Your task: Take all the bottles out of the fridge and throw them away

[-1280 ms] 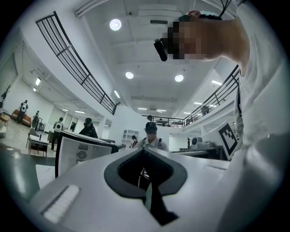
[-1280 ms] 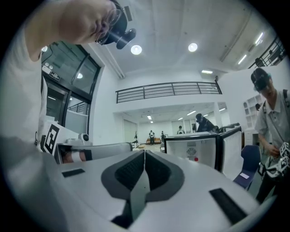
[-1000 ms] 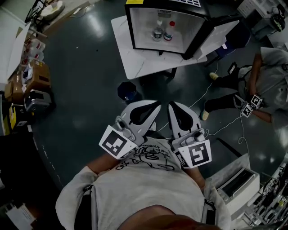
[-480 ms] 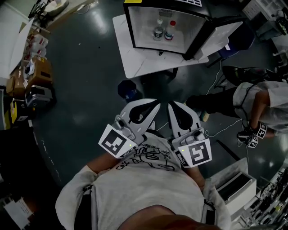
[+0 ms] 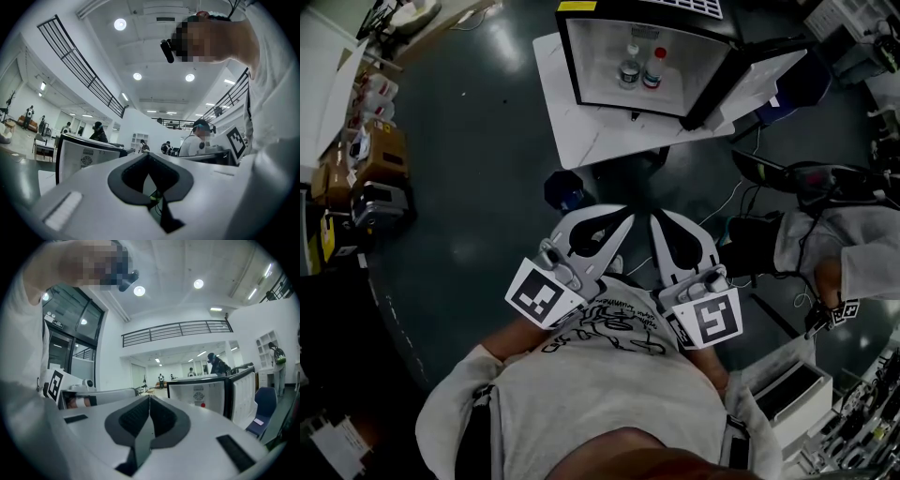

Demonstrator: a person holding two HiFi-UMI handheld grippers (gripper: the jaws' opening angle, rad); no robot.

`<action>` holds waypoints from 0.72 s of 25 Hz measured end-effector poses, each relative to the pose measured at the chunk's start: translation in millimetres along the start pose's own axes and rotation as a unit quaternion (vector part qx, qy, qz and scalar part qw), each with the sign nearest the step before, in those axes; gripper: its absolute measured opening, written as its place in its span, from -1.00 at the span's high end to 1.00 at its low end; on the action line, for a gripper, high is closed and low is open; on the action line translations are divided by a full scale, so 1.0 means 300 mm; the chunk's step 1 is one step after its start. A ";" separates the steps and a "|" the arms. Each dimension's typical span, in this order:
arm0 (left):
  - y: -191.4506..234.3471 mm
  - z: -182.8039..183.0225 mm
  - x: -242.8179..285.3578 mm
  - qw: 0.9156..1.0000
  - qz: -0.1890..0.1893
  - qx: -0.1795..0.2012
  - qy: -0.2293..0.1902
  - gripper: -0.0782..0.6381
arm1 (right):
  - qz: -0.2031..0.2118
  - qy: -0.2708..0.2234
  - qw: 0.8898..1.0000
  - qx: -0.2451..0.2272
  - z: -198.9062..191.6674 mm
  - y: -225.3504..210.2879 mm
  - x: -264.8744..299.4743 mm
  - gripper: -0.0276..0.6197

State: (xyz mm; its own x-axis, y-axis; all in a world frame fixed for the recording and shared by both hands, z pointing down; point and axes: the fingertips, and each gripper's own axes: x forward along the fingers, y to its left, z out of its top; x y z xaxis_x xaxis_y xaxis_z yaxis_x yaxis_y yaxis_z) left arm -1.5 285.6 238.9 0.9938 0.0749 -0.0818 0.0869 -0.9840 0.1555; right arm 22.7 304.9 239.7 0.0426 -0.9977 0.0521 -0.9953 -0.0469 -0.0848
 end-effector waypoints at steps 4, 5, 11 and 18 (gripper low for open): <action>0.051 0.003 0.009 1.000 -0.003 -0.007 0.006 0.76 | 0.000 -0.002 1.000 -0.003 0.010 -0.008 0.056 0.89; 0.066 0.009 0.011 1.000 -0.004 -0.004 0.002 0.76 | -0.001 -0.003 1.000 -0.004 0.013 -0.010 0.072 0.89; 0.171 0.047 0.024 1.000 -0.007 0.008 -0.021 0.76 | -0.001 -0.001 1.000 -0.006 0.023 -0.020 0.177 0.89; 0.318 0.050 0.024 1.000 -0.002 0.002 -0.024 0.76 | -0.005 0.006 1.000 -0.007 0.017 -0.038 0.308 0.89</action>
State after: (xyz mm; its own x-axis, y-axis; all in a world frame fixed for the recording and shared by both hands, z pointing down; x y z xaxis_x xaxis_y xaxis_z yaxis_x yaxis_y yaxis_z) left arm 12.9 189.9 238.3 0.9890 0.0717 -0.1292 0.0911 -0.9844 0.1506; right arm 38.5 213.2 240.3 0.0523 -0.9965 0.0648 -0.9959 -0.0568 -0.0702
